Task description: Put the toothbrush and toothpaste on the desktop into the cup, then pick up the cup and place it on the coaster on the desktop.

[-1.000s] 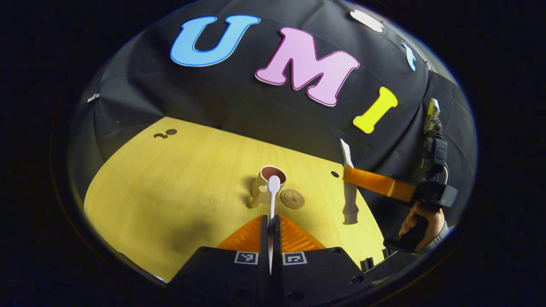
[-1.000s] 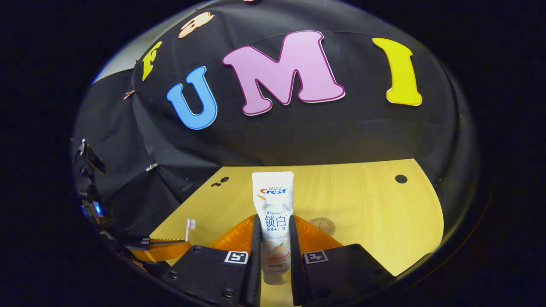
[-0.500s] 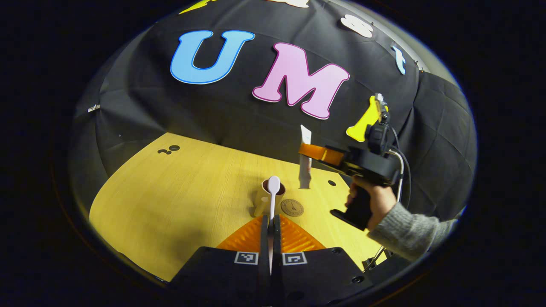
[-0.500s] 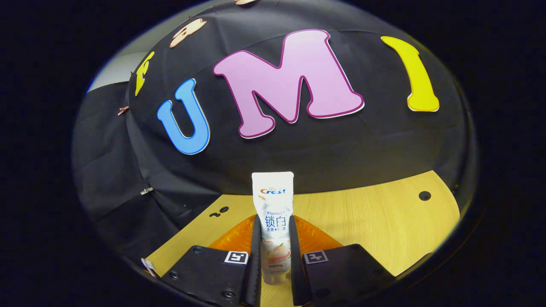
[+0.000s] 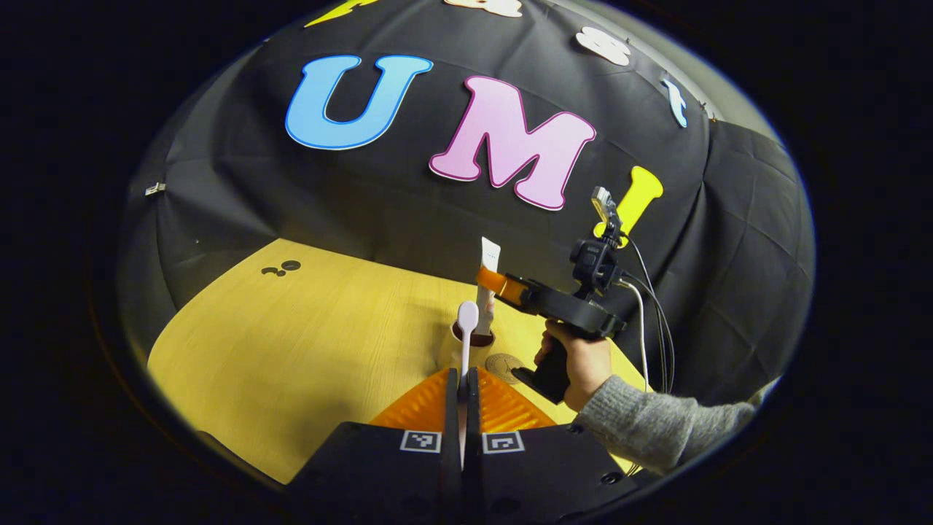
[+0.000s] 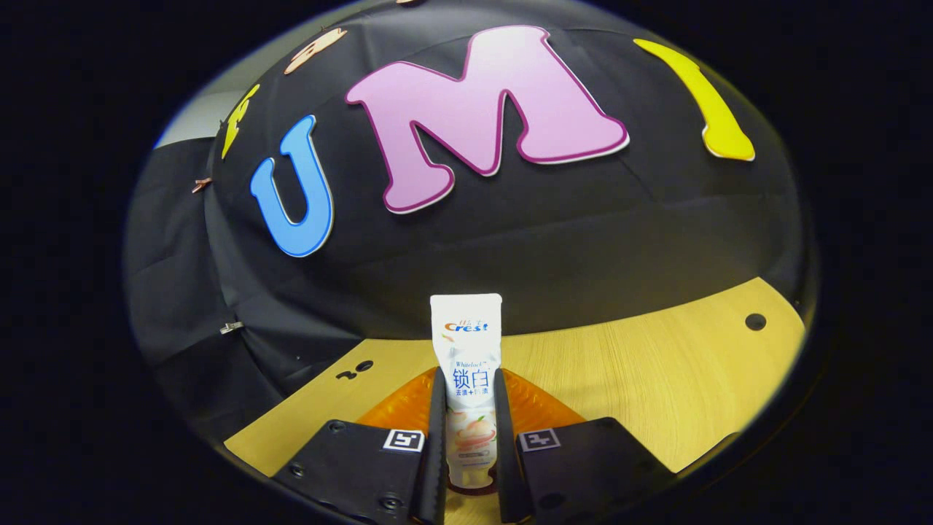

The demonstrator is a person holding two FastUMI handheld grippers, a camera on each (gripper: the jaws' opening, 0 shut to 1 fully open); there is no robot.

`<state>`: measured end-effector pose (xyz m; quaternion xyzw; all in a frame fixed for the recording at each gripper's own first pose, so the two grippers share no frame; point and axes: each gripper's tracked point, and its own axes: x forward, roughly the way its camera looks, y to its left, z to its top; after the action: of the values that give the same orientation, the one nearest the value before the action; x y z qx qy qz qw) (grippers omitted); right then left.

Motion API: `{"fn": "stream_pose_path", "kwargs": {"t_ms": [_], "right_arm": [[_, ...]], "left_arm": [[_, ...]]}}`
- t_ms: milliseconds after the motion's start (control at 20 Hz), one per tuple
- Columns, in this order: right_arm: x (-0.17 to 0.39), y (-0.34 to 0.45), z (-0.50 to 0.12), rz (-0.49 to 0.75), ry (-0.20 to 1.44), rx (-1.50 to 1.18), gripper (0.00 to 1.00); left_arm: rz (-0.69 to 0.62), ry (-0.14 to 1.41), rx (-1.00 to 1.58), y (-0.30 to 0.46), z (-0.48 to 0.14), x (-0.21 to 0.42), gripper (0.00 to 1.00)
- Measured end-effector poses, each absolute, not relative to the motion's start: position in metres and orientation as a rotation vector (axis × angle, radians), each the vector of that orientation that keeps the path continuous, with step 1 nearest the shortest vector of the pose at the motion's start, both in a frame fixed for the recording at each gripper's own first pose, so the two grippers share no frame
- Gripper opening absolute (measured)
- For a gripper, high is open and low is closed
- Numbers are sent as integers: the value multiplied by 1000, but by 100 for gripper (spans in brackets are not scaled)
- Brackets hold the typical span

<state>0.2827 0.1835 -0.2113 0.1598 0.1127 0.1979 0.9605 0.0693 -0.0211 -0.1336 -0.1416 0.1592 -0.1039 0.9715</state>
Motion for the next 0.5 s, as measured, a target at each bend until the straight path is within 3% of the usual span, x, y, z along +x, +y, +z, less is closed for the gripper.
{"fn": "stream_pose_path", "kwargs": {"t_ms": [100, 150, 350, 400, 500], "right_arm": [[282, 189, -228, 411, 228, 313, 27], [281, 191, -235, 413, 227, 307, 32], [276, 193, -249, 410, 197, 287, 33], [276, 194, -248, 405, 181, 274, 27], [274, 196, -251, 409, 162, 249, 34]], "left_arm": [[-213, 311, -305, -22, -141, 79, 6], [-214, 305, -320, -23, -145, 85, 6], [-199, 258, -341, -20, -152, 109, 6], [-193, 246, -335, -18, -153, 114, 6], [-182, 228, -325, -14, -157, 125, 6]]}}
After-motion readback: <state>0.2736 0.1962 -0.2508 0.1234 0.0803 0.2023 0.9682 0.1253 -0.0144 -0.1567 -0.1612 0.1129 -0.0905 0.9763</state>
